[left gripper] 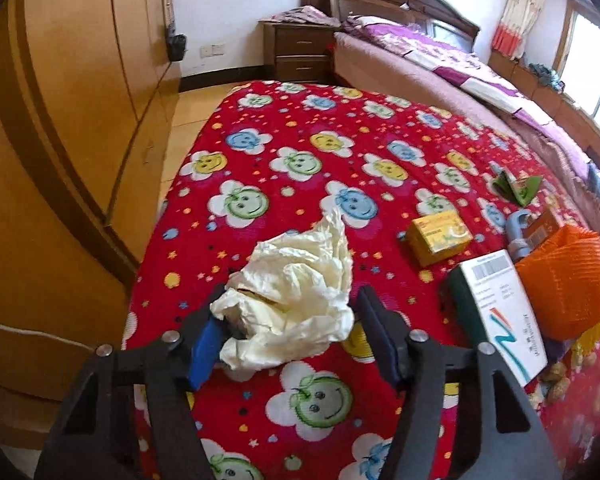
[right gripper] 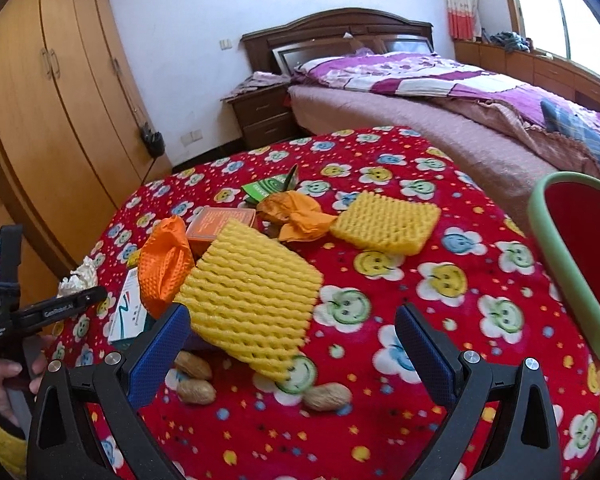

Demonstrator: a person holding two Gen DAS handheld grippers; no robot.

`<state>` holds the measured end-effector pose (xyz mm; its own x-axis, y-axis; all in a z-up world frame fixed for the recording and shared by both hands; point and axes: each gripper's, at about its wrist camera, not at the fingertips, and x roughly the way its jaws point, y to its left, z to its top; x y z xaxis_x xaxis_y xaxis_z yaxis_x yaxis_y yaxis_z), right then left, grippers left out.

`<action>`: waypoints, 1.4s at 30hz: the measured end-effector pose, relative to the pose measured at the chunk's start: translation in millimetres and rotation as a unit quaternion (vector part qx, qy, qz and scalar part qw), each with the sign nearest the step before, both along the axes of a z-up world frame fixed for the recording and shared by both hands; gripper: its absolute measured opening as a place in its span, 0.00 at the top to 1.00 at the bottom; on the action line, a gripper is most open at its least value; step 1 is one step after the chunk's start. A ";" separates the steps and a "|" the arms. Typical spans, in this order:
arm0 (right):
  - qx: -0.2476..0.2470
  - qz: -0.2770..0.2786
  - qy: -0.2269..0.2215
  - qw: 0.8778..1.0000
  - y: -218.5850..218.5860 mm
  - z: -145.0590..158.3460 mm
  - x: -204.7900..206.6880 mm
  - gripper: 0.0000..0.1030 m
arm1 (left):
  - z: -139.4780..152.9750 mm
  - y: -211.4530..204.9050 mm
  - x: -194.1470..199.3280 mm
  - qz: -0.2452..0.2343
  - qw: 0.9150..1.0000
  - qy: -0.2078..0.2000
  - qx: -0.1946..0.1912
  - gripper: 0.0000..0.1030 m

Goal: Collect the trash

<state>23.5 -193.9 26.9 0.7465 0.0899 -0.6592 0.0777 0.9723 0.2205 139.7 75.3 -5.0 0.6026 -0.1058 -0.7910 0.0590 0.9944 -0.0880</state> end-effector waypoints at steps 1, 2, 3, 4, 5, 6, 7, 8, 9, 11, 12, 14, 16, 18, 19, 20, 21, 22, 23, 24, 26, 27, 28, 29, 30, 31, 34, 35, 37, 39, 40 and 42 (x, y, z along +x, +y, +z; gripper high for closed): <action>0.001 0.000 0.004 1.000 1.5 -1.8 3.6 0.01 | 0.4 0.2 -0.1 -0.008 1.000 -0.001 -0.007 0.50; 0.004 0.000 0.009 1.000 3.3 -3.6 6.8 0.02 | 0.9 0.4 0.1 -0.014 1.000 0.000 -0.013 0.52; 0.006 0.000 0.012 1.000 4.3 -5.2 9.3 0.03 | 1.0 -0.1 -0.3 -0.021 1.000 -0.001 -0.021 0.57; 0.009 -0.001 0.015 1.000 5.8 -7.5 12.8 0.11 | 1.1 -0.7 -0.5 -0.026 0.999 -0.002 -0.026 0.60; 0.012 -0.001 0.018 1.000 6.9 -9.0 14.8 0.21 | 1.6 -1.4 -0.8 -0.029 0.999 -0.003 -0.028 0.61; 0.017 0.001 0.022 1.000 8.3 -11.4 17.8 0.26 | 2.0 -2.5 -1.7 -0.033 0.999 -0.006 -0.031 0.63; 0.023 0.005 0.028 0.999 9.6 -14.1 20.5 0.35 | 2.5 -3.1 -1.5 -0.038 0.999 -0.008 -0.034 0.65; 0.029 0.008 0.030 0.999 10.2 -15.9 21.7 0.42 | 2.9 -4.4 -2.3 -0.044 0.998 -0.009 -0.039 0.66; 0.032 0.011 0.030 0.999 10.7 -16.4 22.7 0.45 | 3.4 -5.7 -2.3 -0.050 0.998 -0.009 -0.045 0.67; 0.033 0.018 0.025 0.999 12.4 -14.4 20.6 0.60 | 4.5 -10.0 -4.7 -0.060 0.997 -0.010 -0.054 0.68; 0.030 0.018 0.022 0.999 13.2 -12.5 19.5 0.61 | 5.4 -12.0 -5.7 -0.065 0.996 -0.011 -0.057 0.68; 0.026 0.018 0.015 0.999 13.3 -7.8 15.1 0.64 | 9.7 -16.8 -9.1 -0.074 0.995 -0.013 -0.066 0.68; 0.028 0.018 0.009 0.999 11.4 -3.2 10.2 0.64 | 15.6 -20.9 -12.7 -0.080 0.994 -0.019 -0.073 0.68; 0.031 0.015 0.003 0.999 8.7 0.9 4.9 0.64 | 23.0 -25.7 -17.8 -0.087 0.993 -0.027 -0.079 0.68; 0.032 0.014 -0.003 0.999 6.9 4.2 0.7 0.64 | 27.3 -28.4 -20.7 -0.090 0.992 -0.031 -0.081 0.68; 0.032 0.013 -0.007 0.999 5.5 7.2 -2.4 0.65 | 31.4 -31.5 -23.7 -0.093 0.992 -0.035 -0.082 0.68; 0.032 0.012 -0.011 0.999 4.5 9.9 -5.1 0.65 | 34.8 -35.0 -25.5 -0.097 0.991 -0.039 -0.082 0.68; 0.032 0.011 -0.016 0.999 2.7 13.2 -8.9 0.65 | 38.9 -39.5 -29.0 -0.102 0.990 -0.042 -0.083 0.68; 0.033 0.011 -0.021 0.999 0.9 16.6 -12.6 0.65 | 41.4 -42.5 -30.4 -0.105 0.990 -0.044 -0.083 0.68; 0.034 0.010 -0.024 0.999 -0.9 19.2 -15.1 0.65 | 44.1 -45.6 -32.6 -0.109 0.990 -0.045 -0.084 0.68; 0.037 0.005 -0.031 0.999 -6.2 23.6 -21.5 0.65 | 48.7 -53.5 -36.6 -0.115 0.988 -0.045 -0.090 0.68; 0.039 0.003 -0.033 0.999 -8.4 24.8 -23.6 0.65 | 51.0 -57.6 -38.9 -0.118 0.988 -0.045 -0.094 0.68; 0.041 0.000 -0.035 0.999 -12.5 26.1 -27.1 0.64 | 53.1 -62.3 -41.3 -0.121 0.987 -0.047 -0.096 0.68; 0.041 -0.003 -0.034 0.999 -15.0 26.1 -28.9 0.63 | 55.1 -65.4 -43.5 -0.123 0.986 -0.049 -0.097 0.68; 0.040 -0.006 -0.030 0.999 -18.2 25.0 -30.7 0.63 | 56.6 -69.6 -45.8 -0.125 0.986 -0.051 -0.097 0.68; 0.041 -0.007 -0.028 0.999 -20.4 23.8 -32.6 0.63 | 57.8 -73.4 -48.5 -0.128 0.985 -0.052 -0.099 0.68; 0.032 -0.016 -0.017 0.999 -27.8 16.2 -38.6 0.63 | 59.2 -82.9 -55.5 -0.134 0.984 -0.051 -0.107 0.68; 0.028 -0.018 -0.010 0.999 -30.4 12.5 -40.2 0.62 | 58.7 -85.6 -57.5 -0.135 0.984 -0.050 -0.109 0.68; 0.029 -0.023 0.001 0.999 -35.5 5.3 -42.8 0.61 | 57.6 -90.9 -60.0 -0.137 0.983 -0.046 -0.114 0.68; 0.032 -0.028 0.007 0.999 -39.6 1.0 -44.3 0.60 | 56.7 -94.9 -61.8 -0.139 0.983 -0.042 -0.117 0.68; 0.033 -0.031 0.009 0.999 -42.3 -0.1 -44.1 0.59 | 56.4 -96.5 -62.6 -0.139 0.983 -0.041 -0.117 0.68; 0.038 -0.036 0.009 0.999 -45.6 -1.1 -45.2 0.55 | 56.7 -99.3 -64.1 -0.140 0.982 -0.039 -0.118 0.68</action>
<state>-21.7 -239.5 25.9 0.7412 0.0867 -0.6656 0.1520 0.9442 0.2923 75.6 -24.0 51.7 0.5826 -0.4498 -0.6770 0.3423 0.8912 -0.2976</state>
